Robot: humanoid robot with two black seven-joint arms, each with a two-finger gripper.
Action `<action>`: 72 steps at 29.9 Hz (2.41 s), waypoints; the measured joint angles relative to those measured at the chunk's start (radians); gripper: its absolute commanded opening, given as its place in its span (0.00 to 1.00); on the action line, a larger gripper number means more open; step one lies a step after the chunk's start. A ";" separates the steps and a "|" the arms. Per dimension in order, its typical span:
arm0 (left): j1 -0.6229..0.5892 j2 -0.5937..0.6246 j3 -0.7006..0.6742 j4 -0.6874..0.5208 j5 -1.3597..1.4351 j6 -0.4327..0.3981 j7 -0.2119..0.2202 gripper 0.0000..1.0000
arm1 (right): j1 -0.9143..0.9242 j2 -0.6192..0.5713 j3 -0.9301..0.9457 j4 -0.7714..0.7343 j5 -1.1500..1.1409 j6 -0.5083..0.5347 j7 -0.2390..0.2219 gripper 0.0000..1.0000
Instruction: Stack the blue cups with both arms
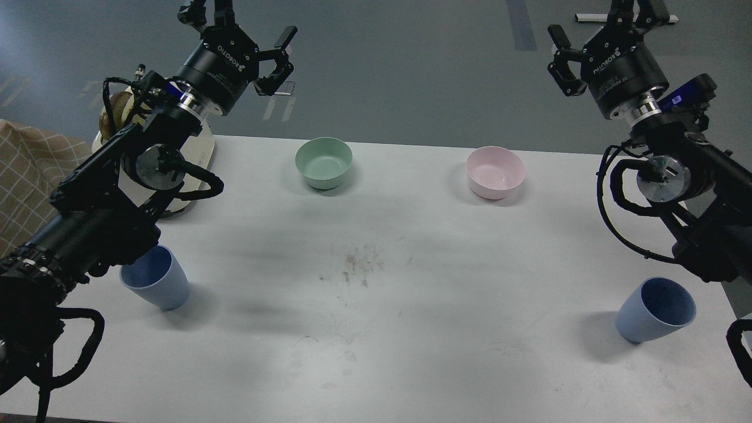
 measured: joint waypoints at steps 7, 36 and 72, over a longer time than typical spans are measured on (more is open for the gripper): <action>0.007 0.008 -0.005 -0.012 -0.005 0.000 0.001 0.98 | 0.006 0.033 0.002 -0.024 0.000 -0.009 0.000 1.00; 0.034 0.030 -0.014 -0.059 -0.008 0.000 0.003 0.98 | 0.014 -0.038 -0.017 0.041 0.037 -0.019 0.000 1.00; -0.008 0.000 -0.020 0.085 -0.012 0.001 0.000 0.98 | 0.083 -0.045 -0.088 -0.045 0.029 -0.009 0.000 1.00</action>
